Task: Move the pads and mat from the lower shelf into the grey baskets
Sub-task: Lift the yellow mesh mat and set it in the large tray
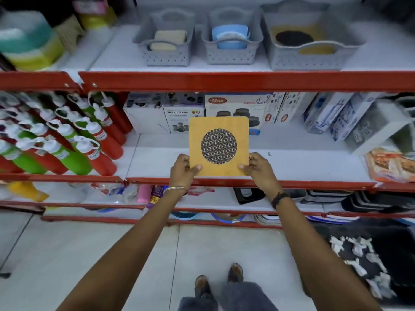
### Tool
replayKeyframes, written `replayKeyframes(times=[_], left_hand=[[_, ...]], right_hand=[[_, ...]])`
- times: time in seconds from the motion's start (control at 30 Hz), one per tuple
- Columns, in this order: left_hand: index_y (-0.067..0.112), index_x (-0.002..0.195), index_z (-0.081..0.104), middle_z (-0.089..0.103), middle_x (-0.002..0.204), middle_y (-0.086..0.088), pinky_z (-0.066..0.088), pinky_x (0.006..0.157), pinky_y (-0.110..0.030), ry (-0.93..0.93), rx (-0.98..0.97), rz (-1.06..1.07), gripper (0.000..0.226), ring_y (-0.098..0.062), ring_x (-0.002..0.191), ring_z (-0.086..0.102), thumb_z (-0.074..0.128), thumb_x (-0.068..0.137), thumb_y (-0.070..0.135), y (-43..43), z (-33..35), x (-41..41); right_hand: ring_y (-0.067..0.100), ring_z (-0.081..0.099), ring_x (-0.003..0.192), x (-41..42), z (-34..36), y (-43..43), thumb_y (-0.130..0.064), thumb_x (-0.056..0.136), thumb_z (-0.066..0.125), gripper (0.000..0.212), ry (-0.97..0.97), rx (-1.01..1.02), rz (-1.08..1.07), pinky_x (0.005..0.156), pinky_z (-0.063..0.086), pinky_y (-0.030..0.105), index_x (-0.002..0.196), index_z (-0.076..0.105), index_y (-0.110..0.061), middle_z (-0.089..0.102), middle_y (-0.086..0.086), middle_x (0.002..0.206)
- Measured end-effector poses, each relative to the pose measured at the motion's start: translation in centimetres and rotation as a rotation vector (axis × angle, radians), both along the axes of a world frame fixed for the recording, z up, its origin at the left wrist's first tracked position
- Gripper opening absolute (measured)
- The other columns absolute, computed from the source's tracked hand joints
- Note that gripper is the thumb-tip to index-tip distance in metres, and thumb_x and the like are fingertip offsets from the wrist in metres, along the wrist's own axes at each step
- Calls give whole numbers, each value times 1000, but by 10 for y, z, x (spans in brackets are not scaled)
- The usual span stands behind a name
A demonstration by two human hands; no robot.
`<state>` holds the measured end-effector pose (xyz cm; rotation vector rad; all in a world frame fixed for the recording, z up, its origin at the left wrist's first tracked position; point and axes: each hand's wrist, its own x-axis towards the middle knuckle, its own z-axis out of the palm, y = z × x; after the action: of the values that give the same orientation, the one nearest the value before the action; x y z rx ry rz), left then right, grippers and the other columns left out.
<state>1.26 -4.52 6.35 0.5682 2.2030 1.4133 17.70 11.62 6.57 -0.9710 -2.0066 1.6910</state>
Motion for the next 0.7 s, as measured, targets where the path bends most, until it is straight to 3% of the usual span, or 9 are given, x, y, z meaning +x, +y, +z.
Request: replayKeyframes(times=[0.13, 0.2, 0.27, 0.37, 0.5, 0.57, 0.63, 0.7], left_hand=[[17, 88, 46, 63, 85, -9, 45, 64, -36, 113, 204, -27, 24, -20, 74, 56, 68, 80, 12, -18, 47, 6], [30, 84, 46, 62, 80, 3, 45, 58, -28, 183, 302, -30, 29, -9, 69, 59, 68, 80, 12, -17, 79, 6], [36, 83, 47, 62, 80, 9, 47, 57, -27, 233, 368, -38, 32, -4, 69, 60, 68, 80, 13, -12, 110, 4], [39, 86, 51, 63, 82, 10, 55, 64, -32, 297, 443, -77, 29, -8, 74, 63, 69, 80, 17, 7, 156, -1], [28, 87, 59, 62, 74, 7, 50, 61, -22, 365, 489, -118, 17, -3, 64, 60, 69, 81, 16, 55, 215, -9], [27, 91, 61, 62, 75, 1, 52, 59, -26, 369, 481, -161, 17, -4, 63, 60, 67, 83, 14, 87, 239, -12], [13, 114, 60, 59, 88, -9, 55, 69, -37, 332, 435, -188, 31, -17, 75, 59, 66, 83, 12, 119, 258, -13], [5, 129, 50, 55, 94, -6, 56, 75, -35, 295, 387, -192, 51, -16, 77, 56, 68, 81, 9, 151, 271, -12]], right_hand=[[10, 60, 73, 9, 58, -5, -16, 81, 69, 12, 132, 162, 45, 70, 48, 22, 88, 58, -16, 63, -3, 76], [1, 57, 67, 9, 92, -2, -17, 80, 70, 17, 200, 250, 40, 67, 48, 14, 83, 59, -29, 62, -14, 70], [5, 59, 69, 9, 121, 3, -19, 80, 70, 17, 265, 316, 33, 68, 50, 17, 86, 59, -31, 63, -12, 70], [14, 61, 70, 10, 161, 16, -23, 82, 67, 18, 341, 433, 2, 67, 52, 31, 93, 58, -35, 61, 1, 73], [15, 55, 71, 6, 202, 57, -27, 83, 66, 16, 394, 508, -115, 66, 50, 41, 98, 60, -24, 53, -6, 69], [16, 56, 75, 7, 220, 82, -29, 84, 65, 27, 419, 536, -168, 72, 50, 40, 107, 59, -17, 53, -7, 72], [17, 58, 79, 7, 233, 107, -30, 86, 62, 30, 440, 573, -216, 75, 51, 38, 112, 57, -17, 56, -2, 74], [19, 59, 78, 6, 242, 134, -30, 89, 58, 32, 429, 611, -285, 72, 52, 35, 114, 56, -11, 60, 6, 79]])
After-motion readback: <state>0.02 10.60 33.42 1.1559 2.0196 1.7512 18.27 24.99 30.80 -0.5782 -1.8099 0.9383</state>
